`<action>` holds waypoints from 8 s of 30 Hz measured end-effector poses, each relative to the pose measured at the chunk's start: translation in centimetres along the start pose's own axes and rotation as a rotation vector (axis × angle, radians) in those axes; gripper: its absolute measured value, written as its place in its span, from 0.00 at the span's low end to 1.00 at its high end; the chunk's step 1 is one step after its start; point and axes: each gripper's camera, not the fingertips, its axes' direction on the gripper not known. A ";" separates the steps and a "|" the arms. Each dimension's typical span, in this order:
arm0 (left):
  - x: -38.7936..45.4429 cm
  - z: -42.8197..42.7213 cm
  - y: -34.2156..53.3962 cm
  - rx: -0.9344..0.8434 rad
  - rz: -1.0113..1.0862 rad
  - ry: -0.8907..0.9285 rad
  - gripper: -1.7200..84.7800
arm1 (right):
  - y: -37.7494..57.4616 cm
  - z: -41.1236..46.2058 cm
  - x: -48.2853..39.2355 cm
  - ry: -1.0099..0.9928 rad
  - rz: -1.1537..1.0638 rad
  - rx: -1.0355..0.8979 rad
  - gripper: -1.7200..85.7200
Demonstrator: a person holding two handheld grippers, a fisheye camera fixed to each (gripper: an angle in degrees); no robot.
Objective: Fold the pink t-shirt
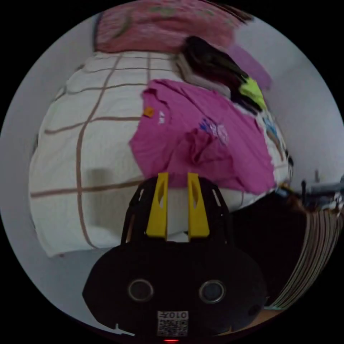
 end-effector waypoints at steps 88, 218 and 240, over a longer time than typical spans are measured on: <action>9.7 -2.0 8.7 0.102 0.186 -0.138 0.11 | -21.3 -7.4 -47.7 -0.220 -1.014 0.145 0.14; 4.7 6.3 -14.0 -0.340 0.583 -0.085 0.09 | 4.2 3.3 -60.0 -0.226 -0.487 0.066 0.09; 5.9 9.3 -17.0 -0.493 0.831 -0.001 0.02 | 1.4 4.0 -63.0 -0.131 -0.637 -0.043 0.06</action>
